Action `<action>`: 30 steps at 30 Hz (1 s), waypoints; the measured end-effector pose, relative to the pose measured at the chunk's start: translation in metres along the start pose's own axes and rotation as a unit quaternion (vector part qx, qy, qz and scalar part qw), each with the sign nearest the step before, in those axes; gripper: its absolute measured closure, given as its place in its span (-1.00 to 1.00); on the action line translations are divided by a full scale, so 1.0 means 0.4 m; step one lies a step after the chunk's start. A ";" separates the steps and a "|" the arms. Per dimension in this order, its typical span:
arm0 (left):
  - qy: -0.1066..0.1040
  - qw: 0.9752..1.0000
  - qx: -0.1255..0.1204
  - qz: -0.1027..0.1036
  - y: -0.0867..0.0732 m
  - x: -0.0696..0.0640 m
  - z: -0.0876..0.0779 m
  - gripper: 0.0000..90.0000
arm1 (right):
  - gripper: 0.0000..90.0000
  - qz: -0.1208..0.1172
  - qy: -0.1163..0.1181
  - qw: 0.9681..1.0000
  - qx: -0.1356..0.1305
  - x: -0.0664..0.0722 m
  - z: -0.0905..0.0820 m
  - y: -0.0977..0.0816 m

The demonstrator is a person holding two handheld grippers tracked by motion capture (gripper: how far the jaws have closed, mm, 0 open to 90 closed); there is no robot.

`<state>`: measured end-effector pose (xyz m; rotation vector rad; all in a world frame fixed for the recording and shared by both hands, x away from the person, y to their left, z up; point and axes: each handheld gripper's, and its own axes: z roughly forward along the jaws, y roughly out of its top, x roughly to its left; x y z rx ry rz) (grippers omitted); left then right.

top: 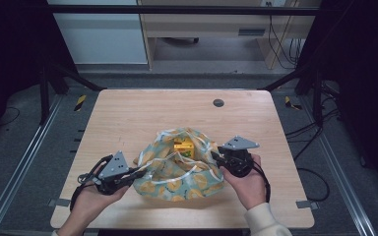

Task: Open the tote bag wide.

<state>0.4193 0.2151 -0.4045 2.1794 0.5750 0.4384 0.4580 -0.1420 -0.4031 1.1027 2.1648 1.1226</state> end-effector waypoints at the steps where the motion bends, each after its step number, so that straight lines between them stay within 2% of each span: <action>1: -0.001 1.000 0.001 -0.003 -0.006 0.000 0.007 0.94 | 0.36 -0.006 0.001 1.000 -0.001 0.009 0.004 0.008; 5: 0.004 1.000 0.001 -0.008 -0.018 -0.002 0.026 0.93 | 0.17 -0.012 0.000 1.000 -0.005 0.023 0.009 0.024; 8: 0.009 1.000 0.007 -0.005 -0.024 -0.006 0.036 0.93 | -0.02 -0.023 0.009 1.000 -0.004 0.035 0.018 0.037; 13: 0.011 1.000 0.013 0.002 -0.029 -0.013 0.041 0.93 | -0.24 -0.045 0.011 0.998 0.033 0.055 0.052 0.039; 19: 0.009 1.000 0.018 0.002 -0.033 -0.014 0.045 0.93 | -0.27 -0.041 0.003 0.998 0.047 0.049 0.070 0.030; 23: 0.011 1.000 0.022 0.003 -0.036 -0.014 0.049 0.93 | -0.44 -0.039 0.009 0.998 0.057 0.047 0.073 0.026; 26: 0.011 1.000 0.024 0.002 -0.038 -0.015 0.050 0.93 | -0.37 -0.039 0.011 0.997 0.065 0.046 0.074 0.024; 30: 0.008 0.999 0.031 0.003 -0.039 -0.016 0.052 0.93 | -0.08 -0.050 0.003 0.996 0.077 0.042 0.075 0.017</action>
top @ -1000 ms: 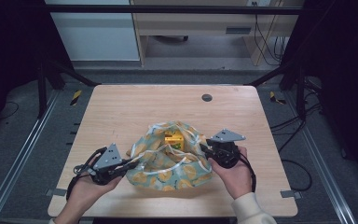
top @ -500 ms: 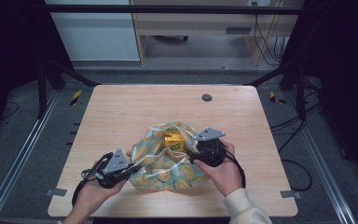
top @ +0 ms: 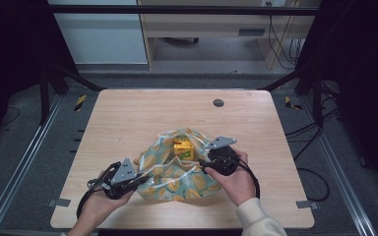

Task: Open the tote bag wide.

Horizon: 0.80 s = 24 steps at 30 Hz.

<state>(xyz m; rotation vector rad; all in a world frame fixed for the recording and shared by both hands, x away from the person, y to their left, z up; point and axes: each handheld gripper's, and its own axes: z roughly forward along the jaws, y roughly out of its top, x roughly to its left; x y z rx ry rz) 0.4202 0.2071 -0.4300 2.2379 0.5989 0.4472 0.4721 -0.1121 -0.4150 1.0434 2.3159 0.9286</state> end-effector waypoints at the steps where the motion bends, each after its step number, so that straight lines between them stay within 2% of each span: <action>1: 0.000 1.000 0.003 0.000 0.000 -0.001 0.001 0.93 | 0.07 0.000 0.001 1.000 -0.002 0.000 -0.001 -0.002; 2: 0.002 1.000 0.004 0.001 0.001 -0.002 0.002 0.93 | 0.25 -0.003 0.001 1.000 -0.003 -0.002 -0.004 -0.003; 3: 0.002 1.000 0.007 0.003 0.002 -0.002 0.003 0.93 | 0.25 -0.003 0.001 1.000 -0.003 -0.002 -0.004 -0.003; 6: 0.001 1.000 0.014 0.004 0.005 -0.003 0.002 0.93 | 0.50 -0.006 -0.001 1.000 -0.005 -0.007 -0.007 -0.004; 8: 0.000 1.000 0.017 0.005 0.008 -0.003 0.001 0.94 | 0.74 -0.002 -0.002 1.000 -0.011 -0.018 -0.013 -0.002; 12: 0.002 1.000 0.017 0.005 0.024 -0.002 0.001 0.95 | 0.84 0.001 -0.003 1.000 -0.021 -0.035 -0.017 0.004; 14: 0.004 1.000 0.015 0.008 0.037 -0.001 0.006 0.95 | 0.89 0.011 -0.007 0.999 -0.030 -0.053 -0.020 0.012; 15: 0.006 1.000 0.016 0.010 0.045 0.000 0.009 0.95 | 0.91 0.021 -0.014 0.999 -0.039 -0.077 -0.020 0.022; 16: 0.008 1.000 0.018 0.013 0.052 0.003 0.015 0.95 | 0.91 0.021 -0.014 0.999 -0.039 -0.077 -0.020 0.022; 17: 0.011 1.000 0.022 0.015 0.059 0.007 0.021 0.95 | 0.92 0.031 -0.017 0.998 -0.046 -0.102 -0.012 0.032; 18: 0.013 1.000 0.025 0.015 0.064 0.014 0.030 0.95 | 0.92 0.031 -0.017 0.998 -0.046 -0.102 -0.012 0.032; 20: 0.016 0.999 0.034 0.010 0.070 0.029 0.050 0.94 | 0.93 0.036 -0.020 0.998 -0.043 -0.123 0.006 0.040; 21: 0.016 0.999 0.042 0.011 0.072 0.037 0.059 0.94 | 0.94 0.041 -0.022 0.998 -0.038 -0.140 0.031 0.045; 24: 0.018 0.998 0.056 0.004 0.069 0.053 0.087 0.94 | 0.94 0.047 -0.023 0.998 -0.026 -0.153 0.058 0.045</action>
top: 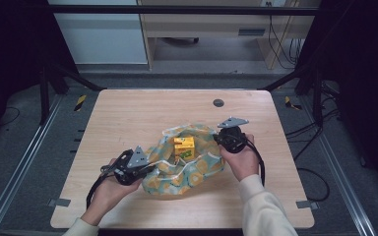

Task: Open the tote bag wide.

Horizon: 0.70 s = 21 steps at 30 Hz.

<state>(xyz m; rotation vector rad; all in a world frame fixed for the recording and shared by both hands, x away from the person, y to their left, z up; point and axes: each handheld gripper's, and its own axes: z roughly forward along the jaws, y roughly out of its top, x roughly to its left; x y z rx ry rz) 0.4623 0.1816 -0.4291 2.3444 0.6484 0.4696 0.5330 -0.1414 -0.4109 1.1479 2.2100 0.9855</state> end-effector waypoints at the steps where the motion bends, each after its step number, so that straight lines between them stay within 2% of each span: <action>1: 0.000 1.000 0.004 -0.001 -0.002 0.002 0.009 0.94 | 0.95 0.003 0.002 1.000 0.006 -0.004 0.013 -0.002; 3: -0.001 1.000 0.015 -0.001 -0.005 0.007 0.024 0.94 | 0.95 0.005 0.002 1.000 0.026 -0.008 0.047 -0.010; 9: 0.001 0.999 0.034 -0.007 -0.019 0.016 0.057 0.94 | 0.96 0.011 0.004 0.999 0.046 -0.013 0.083 -0.022; 19: -0.007 0.999 0.041 -0.008 -0.043 0.004 0.073 0.94 | 0.97 0.036 0.000 0.997 0.064 -0.054 0.090 -0.066; 21: -0.006 0.999 0.043 -0.008 -0.047 0.002 0.078 0.94 | 0.96 0.033 0.000 0.997 0.070 -0.055 0.090 -0.071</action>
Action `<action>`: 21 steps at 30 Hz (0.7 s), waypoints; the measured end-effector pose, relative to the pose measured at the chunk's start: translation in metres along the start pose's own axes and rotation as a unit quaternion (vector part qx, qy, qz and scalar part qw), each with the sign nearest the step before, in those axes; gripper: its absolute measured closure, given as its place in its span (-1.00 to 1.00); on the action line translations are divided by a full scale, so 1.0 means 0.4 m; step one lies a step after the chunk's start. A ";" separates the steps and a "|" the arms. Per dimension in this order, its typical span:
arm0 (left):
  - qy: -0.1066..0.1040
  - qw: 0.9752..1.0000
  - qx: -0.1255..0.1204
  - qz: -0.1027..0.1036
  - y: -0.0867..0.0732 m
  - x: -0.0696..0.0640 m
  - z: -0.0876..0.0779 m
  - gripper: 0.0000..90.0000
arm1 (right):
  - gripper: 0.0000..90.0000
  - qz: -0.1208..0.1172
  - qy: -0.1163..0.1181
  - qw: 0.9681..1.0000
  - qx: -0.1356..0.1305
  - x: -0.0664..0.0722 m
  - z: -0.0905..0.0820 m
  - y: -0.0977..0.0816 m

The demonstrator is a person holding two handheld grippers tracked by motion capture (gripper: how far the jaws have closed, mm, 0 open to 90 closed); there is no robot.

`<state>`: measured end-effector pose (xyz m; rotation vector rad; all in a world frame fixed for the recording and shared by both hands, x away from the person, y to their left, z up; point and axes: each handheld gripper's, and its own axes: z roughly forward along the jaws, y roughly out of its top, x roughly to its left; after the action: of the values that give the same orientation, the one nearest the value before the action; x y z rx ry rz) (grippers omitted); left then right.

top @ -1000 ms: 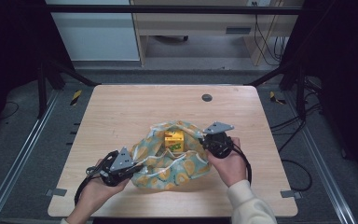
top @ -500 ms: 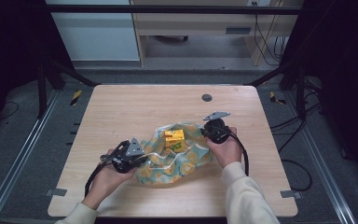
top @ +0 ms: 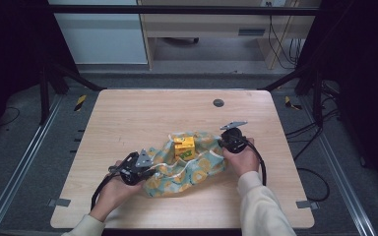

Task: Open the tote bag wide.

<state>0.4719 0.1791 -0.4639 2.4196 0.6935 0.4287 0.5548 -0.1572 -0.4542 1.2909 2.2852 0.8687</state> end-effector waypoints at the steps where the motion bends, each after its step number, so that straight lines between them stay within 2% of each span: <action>1: 0.001 1.000 0.002 0.000 -0.002 -0.001 0.002 0.94 | 0.96 -0.003 -0.002 1.000 0.002 -0.001 0.002 -0.002; 6: 0.000 1.000 0.005 -0.001 -0.016 -0.006 0.010 0.94 | 0.94 -0.009 -0.002 1.000 0.011 -0.001 0.014 -0.011; 12: 0.001 1.000 0.006 0.006 -0.026 -0.017 0.011 0.95 | 0.91 -0.003 0.005 1.000 0.029 -0.003 0.031 -0.028; 15: 0.001 1.000 0.007 0.005 -0.028 -0.019 0.010 0.95 | 0.91 -0.003 0.003 1.000 0.029 -0.003 0.034 -0.029; 21: -0.003 1.000 0.010 0.002 -0.035 -0.021 0.010 0.95 | 0.90 -0.016 -0.003 0.999 0.035 0.001 0.035 -0.028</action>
<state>0.4615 0.1823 -0.4769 2.4405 0.6952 0.4183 0.5558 -0.1567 -0.4723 1.2794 2.3435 0.7798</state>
